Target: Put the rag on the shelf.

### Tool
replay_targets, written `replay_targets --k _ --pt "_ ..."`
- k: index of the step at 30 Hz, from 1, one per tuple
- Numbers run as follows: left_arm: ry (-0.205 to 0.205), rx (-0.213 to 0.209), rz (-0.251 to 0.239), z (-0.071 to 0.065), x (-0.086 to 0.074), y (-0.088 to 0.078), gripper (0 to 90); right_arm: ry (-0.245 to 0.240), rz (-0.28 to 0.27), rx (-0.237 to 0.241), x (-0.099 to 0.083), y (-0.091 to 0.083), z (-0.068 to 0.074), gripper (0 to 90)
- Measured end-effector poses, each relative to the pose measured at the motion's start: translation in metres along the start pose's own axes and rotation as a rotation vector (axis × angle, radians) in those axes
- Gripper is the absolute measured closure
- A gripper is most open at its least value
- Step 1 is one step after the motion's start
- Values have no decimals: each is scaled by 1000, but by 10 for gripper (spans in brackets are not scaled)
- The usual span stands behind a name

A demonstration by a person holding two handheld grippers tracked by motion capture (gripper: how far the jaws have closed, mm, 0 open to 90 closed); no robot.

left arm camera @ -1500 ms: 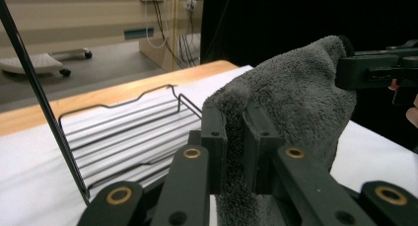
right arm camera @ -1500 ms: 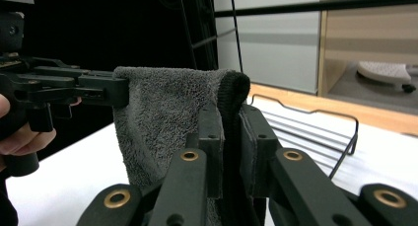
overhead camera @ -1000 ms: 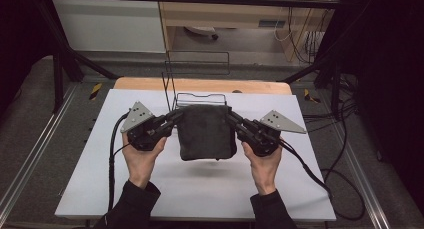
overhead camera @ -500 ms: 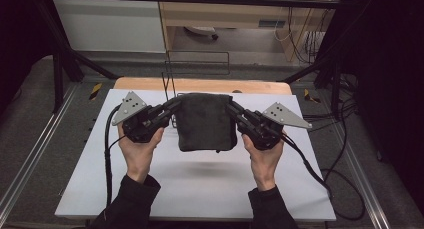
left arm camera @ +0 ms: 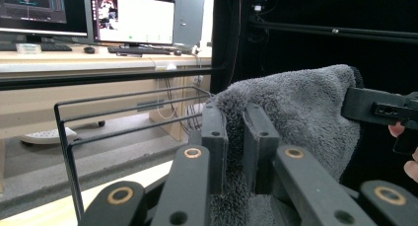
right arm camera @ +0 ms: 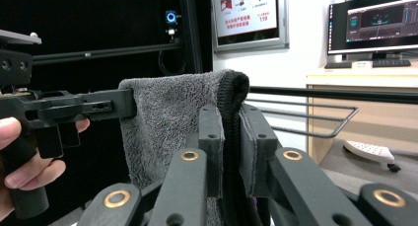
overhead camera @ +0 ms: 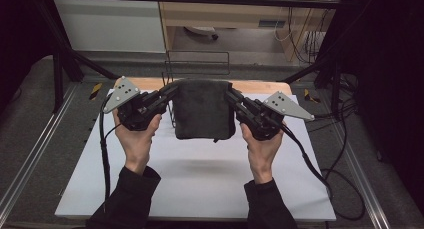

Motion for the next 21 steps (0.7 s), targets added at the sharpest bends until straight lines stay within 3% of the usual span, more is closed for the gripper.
replay_targets --k 21 --pt "0 7 -90 12 48 10 814 -43 -76 -36 47 26 -4 816"
Point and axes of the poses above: each handheld gripper's, and its own axes: y roughly forward along the jaws, x roughly out of its top, z roughly to its left, the point moved 2 cm from there along y, roughly forward along the jaws, and after that the axes turned 5 degrees about -y, right-handed, at the moved point
